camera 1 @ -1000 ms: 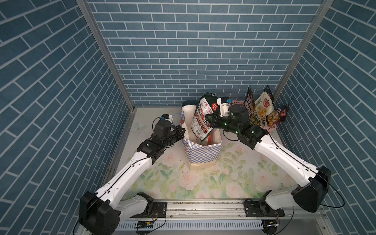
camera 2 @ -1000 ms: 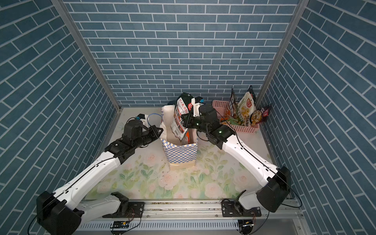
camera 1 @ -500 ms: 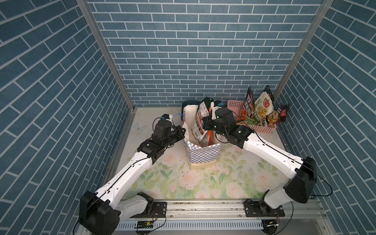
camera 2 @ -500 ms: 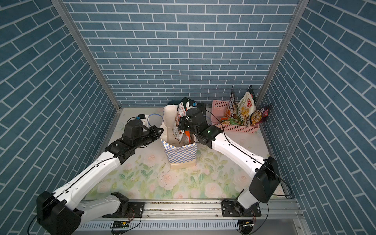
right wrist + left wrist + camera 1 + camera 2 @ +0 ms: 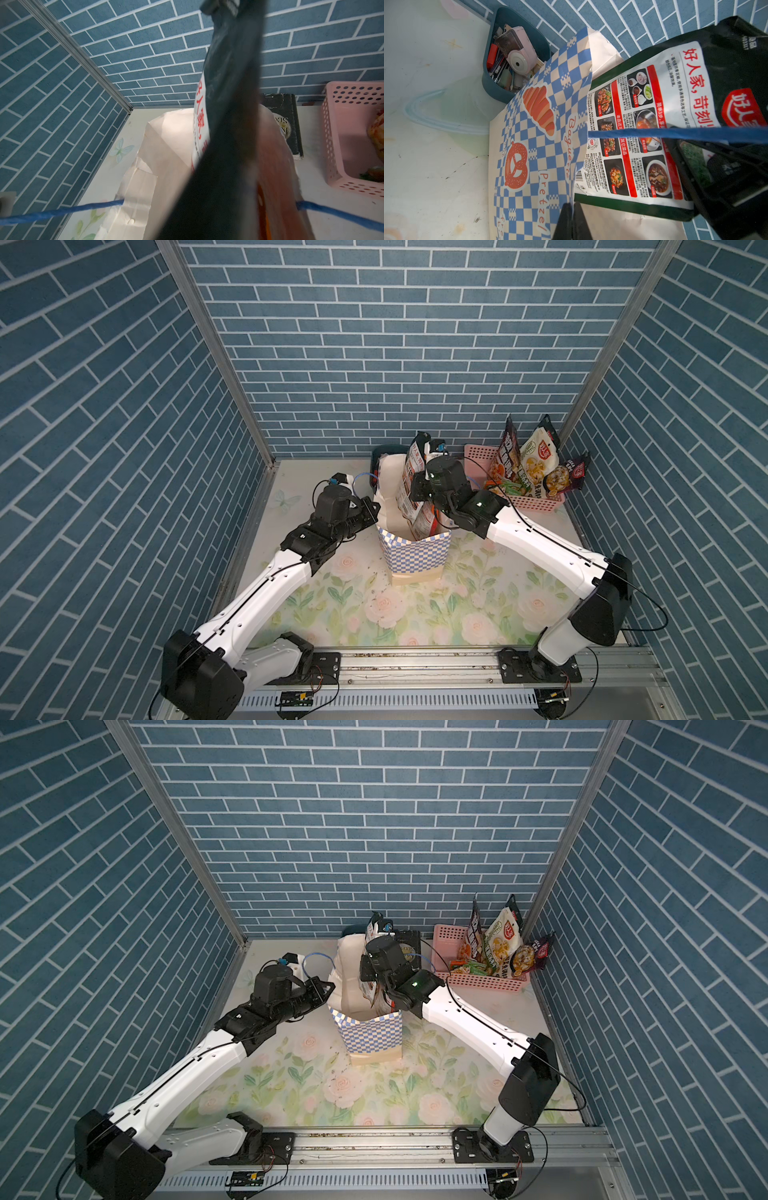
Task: Place the condiment packets inside the bag
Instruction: Place the condiment packet in the paper bag.
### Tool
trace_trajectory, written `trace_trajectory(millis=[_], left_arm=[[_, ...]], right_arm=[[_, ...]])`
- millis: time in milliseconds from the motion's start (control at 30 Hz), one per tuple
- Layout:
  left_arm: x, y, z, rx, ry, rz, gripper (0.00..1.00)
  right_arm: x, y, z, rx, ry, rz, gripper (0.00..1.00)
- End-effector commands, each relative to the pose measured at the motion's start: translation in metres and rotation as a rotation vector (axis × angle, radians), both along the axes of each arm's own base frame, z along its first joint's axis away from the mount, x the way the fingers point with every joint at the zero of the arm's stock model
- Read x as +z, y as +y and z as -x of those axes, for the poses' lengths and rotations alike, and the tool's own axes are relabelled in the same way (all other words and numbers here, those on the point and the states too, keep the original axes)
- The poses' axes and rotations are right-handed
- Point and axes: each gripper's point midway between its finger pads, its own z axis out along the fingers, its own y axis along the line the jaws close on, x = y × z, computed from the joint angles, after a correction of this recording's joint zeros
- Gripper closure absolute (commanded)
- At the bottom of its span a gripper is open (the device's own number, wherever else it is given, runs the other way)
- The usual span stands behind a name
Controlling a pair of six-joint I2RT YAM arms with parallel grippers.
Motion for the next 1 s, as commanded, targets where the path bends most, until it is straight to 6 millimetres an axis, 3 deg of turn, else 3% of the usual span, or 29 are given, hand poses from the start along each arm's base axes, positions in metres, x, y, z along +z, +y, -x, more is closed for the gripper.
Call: trace_trajectory(millis=[0,367,600,733,967], left_arm=[[0.002,-0.005,0.003,-0.027,-0.007,-0.006,1.0],[0.006,-0.006,0.003,-0.032,-0.014,-0.002,1.0],[0.007,-0.005,0.005,-0.033,-0.015,-0.003,1.0],[0.007,-0.004,0.005,-0.031,-0.015,-0.003,1.0],[0.008,-0.003,0.005,-0.026,-0.018,-0.004,1.0]], right_arm=[[0.012,0.003,-0.011,-0.023,-0.07,0.027,0.87],[-0.015,0.021,-0.017,0.02,-0.044,0.015,0.78],[-0.026,0.021,-0.02,0.023,-0.027,0.023,0.69],[-0.019,0.019,-0.016,0.036,-0.043,0.009,0.52],[0.018,0.018,0.0,0.123,-0.092,-0.042,0.33]])
